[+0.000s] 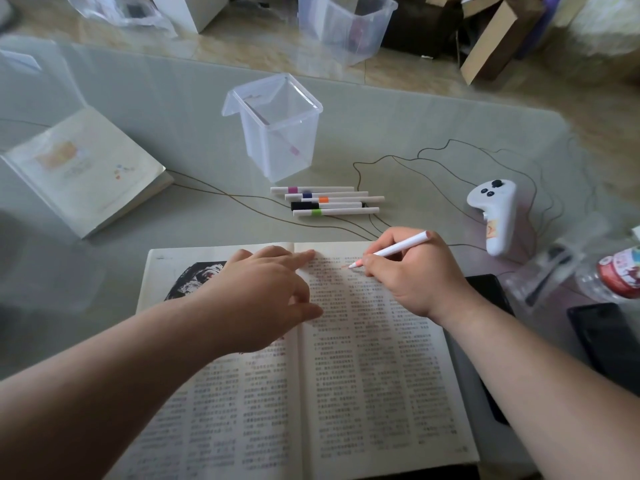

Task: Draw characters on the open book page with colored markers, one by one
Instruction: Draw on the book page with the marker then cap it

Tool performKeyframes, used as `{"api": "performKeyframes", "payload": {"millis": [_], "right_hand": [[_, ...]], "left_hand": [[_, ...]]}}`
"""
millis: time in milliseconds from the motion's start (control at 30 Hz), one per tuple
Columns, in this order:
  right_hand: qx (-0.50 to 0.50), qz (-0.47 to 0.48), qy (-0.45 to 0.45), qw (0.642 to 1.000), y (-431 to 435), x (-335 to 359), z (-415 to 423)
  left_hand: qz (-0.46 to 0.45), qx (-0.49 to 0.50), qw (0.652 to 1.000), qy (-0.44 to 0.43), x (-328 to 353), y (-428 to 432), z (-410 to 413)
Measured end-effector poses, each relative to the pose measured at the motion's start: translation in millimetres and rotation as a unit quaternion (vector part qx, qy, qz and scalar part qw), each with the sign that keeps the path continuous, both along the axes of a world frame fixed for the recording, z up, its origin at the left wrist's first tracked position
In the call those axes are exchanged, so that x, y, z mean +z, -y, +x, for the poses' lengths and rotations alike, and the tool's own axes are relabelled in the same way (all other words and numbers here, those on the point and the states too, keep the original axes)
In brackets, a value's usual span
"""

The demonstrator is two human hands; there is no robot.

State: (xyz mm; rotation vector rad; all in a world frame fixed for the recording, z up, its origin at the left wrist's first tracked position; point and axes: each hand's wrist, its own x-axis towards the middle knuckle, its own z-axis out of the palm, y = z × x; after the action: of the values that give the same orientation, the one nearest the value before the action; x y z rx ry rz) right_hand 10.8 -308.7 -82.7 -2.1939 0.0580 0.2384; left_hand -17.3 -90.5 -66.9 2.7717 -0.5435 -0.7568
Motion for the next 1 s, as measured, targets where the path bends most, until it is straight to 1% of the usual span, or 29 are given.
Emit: {"api": "performKeyframes", "payload": {"millis": [167, 333, 467, 567, 633, 700, 767, 900, 1000], "right_hand": [[-0.005, -0.022, 0.001, 1.0, -1.4, -0.8, 0.5], [0.027, 0.011, -0.018, 0.999, -2.4, -0.5, -2.1], [0.039, -0.017, -0.014, 0.999, -3.8, -1.8, -0.3], [0.005, -0.048, -0.002, 0.999, -1.3, -1.9, 2.1], [-0.02, -0.032, -0.003, 0.999, 0.7, -2.3, 3.4], [-0.035, 0.029, -0.01, 0.999, 0.9, -2.3, 3.5], [-0.035, 0.057, -0.009, 0.998, 0.5, -2.4, 3.6], [-0.009, 0.012, 0.003, 1.0, -0.1, -2.3, 3.9], [-0.005, 0.01, -0.013, 1.0, 0.3, -0.3, 5.0]], "left_hand": [[0.0, 0.0, 1.0, 0.001, -0.6, -0.4, 0.3], [0.001, -0.001, 1.0, -0.004, 1.2, -0.1, -0.1], [0.002, -0.003, 1.0, -0.006, 3.1, 0.6, -0.6], [0.0, -0.002, 1.0, -0.007, 4.1, 0.4, -1.2], [0.001, -0.003, 1.0, -0.007, 4.9, 0.3, -1.2], [0.003, -0.005, 1.0, -0.01, 5.7, 0.6, -0.8], [0.003, -0.005, 1.0, -0.012, 6.4, 1.0, -0.5], [0.003, -0.003, 1.0, -0.016, 7.1, 1.5, -0.8], [0.004, -0.001, 1.0, -0.015, 6.2, 1.4, -0.7]]}}
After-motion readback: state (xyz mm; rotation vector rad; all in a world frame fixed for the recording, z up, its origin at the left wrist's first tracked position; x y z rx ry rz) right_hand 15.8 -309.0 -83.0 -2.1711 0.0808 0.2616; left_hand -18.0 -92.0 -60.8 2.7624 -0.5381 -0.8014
